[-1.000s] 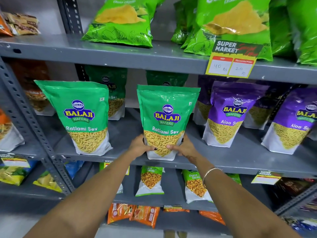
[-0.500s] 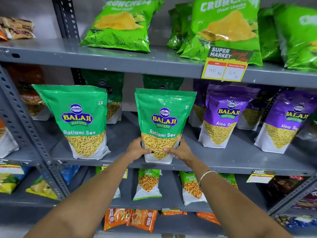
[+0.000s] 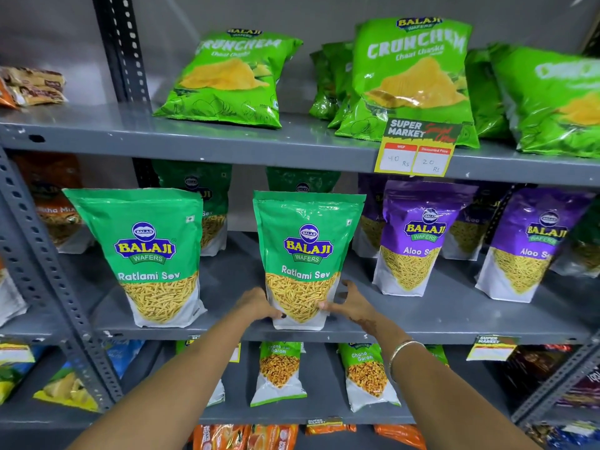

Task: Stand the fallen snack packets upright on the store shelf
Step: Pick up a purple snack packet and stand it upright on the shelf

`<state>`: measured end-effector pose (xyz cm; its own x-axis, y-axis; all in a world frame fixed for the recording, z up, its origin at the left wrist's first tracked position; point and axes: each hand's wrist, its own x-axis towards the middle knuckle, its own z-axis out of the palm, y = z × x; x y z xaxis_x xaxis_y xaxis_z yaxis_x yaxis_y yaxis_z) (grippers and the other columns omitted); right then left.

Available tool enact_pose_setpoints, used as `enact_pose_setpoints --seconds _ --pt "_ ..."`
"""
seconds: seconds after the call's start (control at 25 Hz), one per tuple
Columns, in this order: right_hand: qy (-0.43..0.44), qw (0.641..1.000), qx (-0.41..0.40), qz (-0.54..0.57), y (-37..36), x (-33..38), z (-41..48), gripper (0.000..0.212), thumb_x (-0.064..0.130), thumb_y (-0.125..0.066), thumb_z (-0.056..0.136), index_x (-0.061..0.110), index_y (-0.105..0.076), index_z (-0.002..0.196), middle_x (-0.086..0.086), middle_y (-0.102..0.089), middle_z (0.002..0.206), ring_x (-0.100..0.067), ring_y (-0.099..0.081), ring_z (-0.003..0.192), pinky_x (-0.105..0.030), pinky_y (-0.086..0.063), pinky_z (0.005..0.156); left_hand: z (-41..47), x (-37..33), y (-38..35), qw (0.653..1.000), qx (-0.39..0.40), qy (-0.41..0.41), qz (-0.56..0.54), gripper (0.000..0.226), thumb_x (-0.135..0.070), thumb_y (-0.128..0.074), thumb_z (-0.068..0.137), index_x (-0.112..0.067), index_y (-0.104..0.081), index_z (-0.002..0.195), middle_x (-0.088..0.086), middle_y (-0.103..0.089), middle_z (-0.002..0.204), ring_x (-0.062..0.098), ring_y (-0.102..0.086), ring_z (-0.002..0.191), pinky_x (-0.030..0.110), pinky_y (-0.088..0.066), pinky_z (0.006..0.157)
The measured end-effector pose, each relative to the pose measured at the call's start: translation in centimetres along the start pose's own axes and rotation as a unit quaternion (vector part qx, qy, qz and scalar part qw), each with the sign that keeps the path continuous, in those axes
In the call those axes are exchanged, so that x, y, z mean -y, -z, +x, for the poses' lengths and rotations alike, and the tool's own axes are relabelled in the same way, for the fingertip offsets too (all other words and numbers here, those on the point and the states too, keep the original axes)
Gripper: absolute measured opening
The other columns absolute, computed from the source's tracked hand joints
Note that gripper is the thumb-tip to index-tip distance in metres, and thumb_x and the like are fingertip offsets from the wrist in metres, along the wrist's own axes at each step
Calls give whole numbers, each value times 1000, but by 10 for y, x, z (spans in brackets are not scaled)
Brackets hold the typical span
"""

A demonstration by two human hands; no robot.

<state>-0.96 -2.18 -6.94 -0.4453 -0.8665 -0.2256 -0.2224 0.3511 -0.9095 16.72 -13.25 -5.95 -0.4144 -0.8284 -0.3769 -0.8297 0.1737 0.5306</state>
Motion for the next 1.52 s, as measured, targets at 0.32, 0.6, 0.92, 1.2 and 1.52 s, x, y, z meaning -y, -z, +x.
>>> enact_pose_setpoints --seconds 0.32,0.6,0.92,1.2,1.52 --pt "-132 977 -47 -163 137 -42 -3 34 29 -69 79 12 -47 60 2 -62 52 -3 -56 48 -14 -38 46 -21 -109 -48 948 310 -20 72 36 -28 -46 94 -1 -54 116 23 -60 117 32 -62 106 49 -44 103" --pt "-2 995 -94 -24 248 -88 59 55 -7 -69 73 5 -33 113 0 -46 97 -9 -45 85 -5 -42 67 60 -201 -134 976 -3 -108 -189 109 -25 -81 62 -3 -16 147 13 -26 154 25 -28 142 36 -30 115" --pt "88 990 59 95 246 -96 90 54 -19 -66 69 -1 -49 118 -7 -65 102 6 -68 72 -8 -52 61 82 -216 -171 941 -87 -85 -315 43 8 -76 64 -19 -51 86 20 -65 110 32 -62 104 50 -49 96" --pt "44 995 46 83 242 -107 43 62 3 -78 67 8 -48 121 -8 -60 119 -17 -55 103 -11 -50 63 31 -205 -186 958 -100 -67 -259 41 -7 -81 62 -18 -53 90 19 -67 116 30 -65 105 47 -51 95" --pt "14 997 41 61 239 -107 8 74 14 -79 68 11 -40 130 -5 -58 123 -18 -54 104 -19 -49 61 -3 -202 -187 981 -107 -51 -151 55 -33 -81 61 -13 -60 108 5 -71 114 25 -65 108 43 -50 96"
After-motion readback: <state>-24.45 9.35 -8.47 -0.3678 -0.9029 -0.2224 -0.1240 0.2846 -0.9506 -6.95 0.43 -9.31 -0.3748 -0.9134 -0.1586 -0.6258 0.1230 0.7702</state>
